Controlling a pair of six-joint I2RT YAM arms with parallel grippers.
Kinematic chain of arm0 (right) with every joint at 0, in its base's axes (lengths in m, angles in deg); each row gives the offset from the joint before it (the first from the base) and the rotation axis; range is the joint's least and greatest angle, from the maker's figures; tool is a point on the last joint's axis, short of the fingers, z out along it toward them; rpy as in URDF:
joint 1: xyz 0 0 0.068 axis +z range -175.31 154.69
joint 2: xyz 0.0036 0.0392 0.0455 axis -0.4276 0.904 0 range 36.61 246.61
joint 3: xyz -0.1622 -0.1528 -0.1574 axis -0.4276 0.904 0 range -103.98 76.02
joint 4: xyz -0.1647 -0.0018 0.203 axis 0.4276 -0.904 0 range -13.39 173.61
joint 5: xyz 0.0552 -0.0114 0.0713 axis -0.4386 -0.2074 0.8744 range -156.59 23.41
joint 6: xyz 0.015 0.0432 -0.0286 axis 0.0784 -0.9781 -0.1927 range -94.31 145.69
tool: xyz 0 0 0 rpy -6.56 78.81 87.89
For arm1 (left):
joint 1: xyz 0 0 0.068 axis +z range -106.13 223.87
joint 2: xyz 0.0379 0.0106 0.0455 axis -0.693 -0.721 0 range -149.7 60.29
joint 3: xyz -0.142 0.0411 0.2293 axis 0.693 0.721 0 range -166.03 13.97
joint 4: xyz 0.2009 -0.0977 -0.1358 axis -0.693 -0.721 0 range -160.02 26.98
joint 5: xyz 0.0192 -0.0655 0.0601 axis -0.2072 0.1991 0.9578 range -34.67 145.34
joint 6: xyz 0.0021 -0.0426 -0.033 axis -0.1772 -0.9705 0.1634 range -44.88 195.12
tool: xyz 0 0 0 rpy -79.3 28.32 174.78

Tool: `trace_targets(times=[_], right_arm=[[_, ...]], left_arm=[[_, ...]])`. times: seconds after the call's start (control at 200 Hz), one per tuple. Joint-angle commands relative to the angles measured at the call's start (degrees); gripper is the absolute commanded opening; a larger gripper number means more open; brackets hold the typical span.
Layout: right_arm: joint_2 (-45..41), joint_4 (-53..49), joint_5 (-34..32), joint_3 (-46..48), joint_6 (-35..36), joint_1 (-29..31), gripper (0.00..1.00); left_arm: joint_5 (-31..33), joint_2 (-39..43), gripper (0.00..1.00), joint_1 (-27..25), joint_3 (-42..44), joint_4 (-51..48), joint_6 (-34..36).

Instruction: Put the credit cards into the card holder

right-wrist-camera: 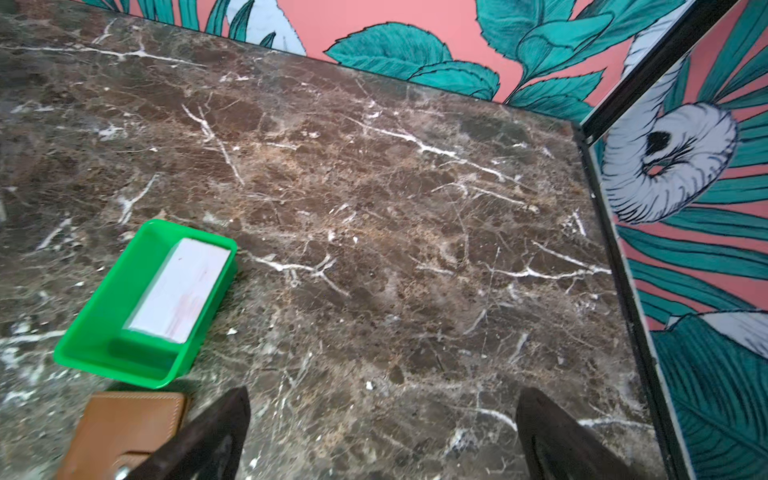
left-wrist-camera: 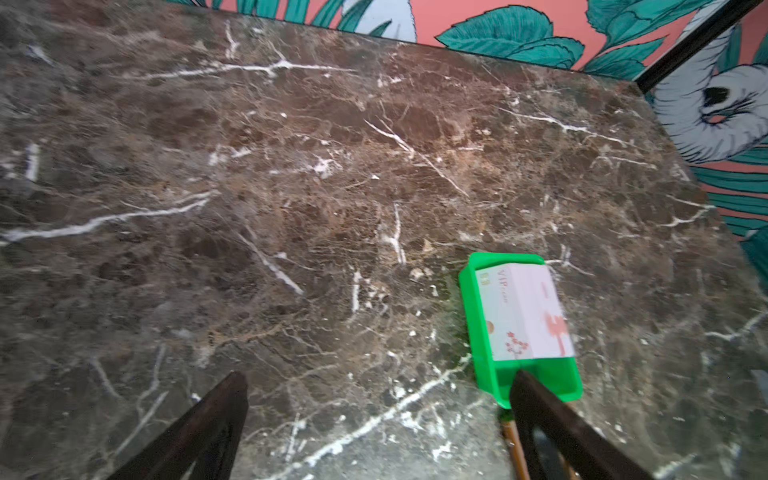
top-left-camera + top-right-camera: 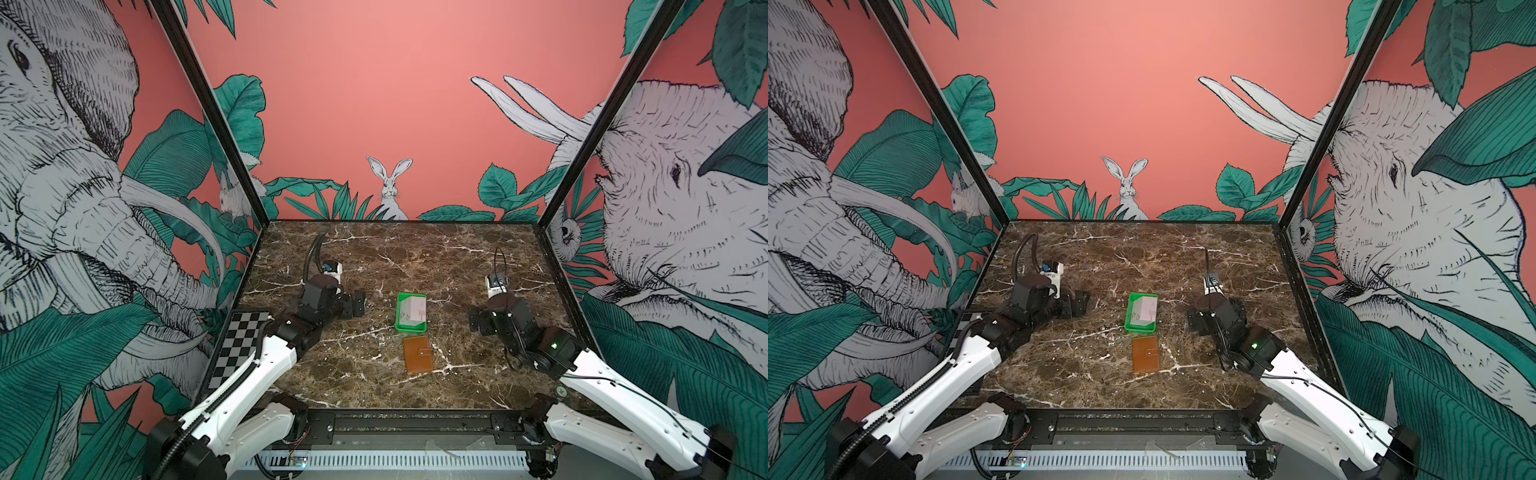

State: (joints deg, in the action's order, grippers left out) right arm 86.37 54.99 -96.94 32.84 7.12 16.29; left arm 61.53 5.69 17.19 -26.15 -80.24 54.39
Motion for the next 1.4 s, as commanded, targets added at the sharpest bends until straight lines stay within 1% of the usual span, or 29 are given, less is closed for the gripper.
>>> trace_targets(times=[0.0,0.085,0.15,0.19,0.29,0.365,0.44,0.51,0.54,0.665,0.795,0.95,0.99,1.03,1.095,1.15,1.175,1.195,1.255,1.325,1.39], right_arm=[[0.7,9.3,-3.3,2.3,5.0,-2.3,0.98],[3.5,11.1,-2.8,2.0,6.9,-5.2,0.98],[5.7,14.0,-2.8,2.4,8.7,-7.2,0.98],[7.0,15.2,-2.0,2.2,9.1,-8.6,0.98],[10.4,17.7,0.6,1.7,9.5,-13.2,0.98],[11.9,19.7,3.3,1.8,9.7,-17.0,0.98],[12.9,21.9,6.6,2.4,10.0,-21.2,0.98],[13.8,24.8,7.6,3.5,11.0,-24.1,0.98],[14.2,26.1,8.0,3.9,11.2,-25.2,0.98],[17.1,30.6,10.2,5.3,11.5,-29.6,0.98],[20.5,33.3,9.6,5.5,12.4,-31.1,0.98],[24.5,38.6,8.7,6.8,14.6,-32.1,0.98],[25.4,40.7,8.8,7.5,15.6,-32.4,0.98],[26.1,42.7,8.9,8.4,16.1,-32.7,0.98],[27.1,46.2,9.2,9.5,16.9,-33.2,0.98],[27.7,48.6,9.9,10.3,17.6,-33.5,0.98],[28.1,49.5,10.2,10.5,17.8,-33.6,0.98],[28.3,50.1,10.4,10.8,18.0,-33.7,0.98],[28.6,51.5,10.7,11.4,18.3,-33.8,0.98],[28.9,53.1,11.0,12.2,18.5,-34.2,0.98],[29.3,55.2,11.4,12.7,18.5,-34.5,0.98]], left_arm=[[5.8,0.7,0.99,4.3,2.4,2.7,6.5],[6.3,0.0,0.99,8.7,3.4,3.8,7.9],[4.2,-0.3,0.99,11.2,5.5,8.1,9.9],[4.1,-0.5,0.99,12.2,6.7,11.3,11.2],[6.8,-1.0,0.99,12.7,9.5,18.1,15.8],[10.1,-2.5,0.99,13.1,10.2,20.9,17.1],[11.2,-4.9,0.99,13.8,10.9,23.6,19.1],[11.9,-7.3,0.99,14.0,12.1,28.5,21.2],[11.7,-8.2,0.99,14.3,11.8,28.3,22.0],[12.4,-12.3,0.99,14.9,13.1,35.8,24.8],[11.1,-16.8,0.99,16.8,14.0,41.4,24.5],[5.2,-24.8,0.99,20.7,14.6,52.6,24.0],[3.5,-25.7,0.99,21.6,13.2,51.5,24.3],[3.9,-26.5,0.99,21.7,12.6,51.5,25.6],[2.6,-28.7,0.99,22.7,13.9,57.5,26.4],[0.2,-30.8,0.99,24.5,14.3,59.7,24.8],[-0.8,-32.1,0.99,25.2,14.8,62.4,24.6],[-1.4,-32.6,0.99,25.3,15.1,64.3,24.9],[-2.3,-32.2,0.99,25.3,15.2,62.6,24.8],[-2.0,-33.2,0.99,25.3,16.3,65.5,24.9],[-3.6,-34.4,0.99,25.2,17.4,68.8,25.7]])
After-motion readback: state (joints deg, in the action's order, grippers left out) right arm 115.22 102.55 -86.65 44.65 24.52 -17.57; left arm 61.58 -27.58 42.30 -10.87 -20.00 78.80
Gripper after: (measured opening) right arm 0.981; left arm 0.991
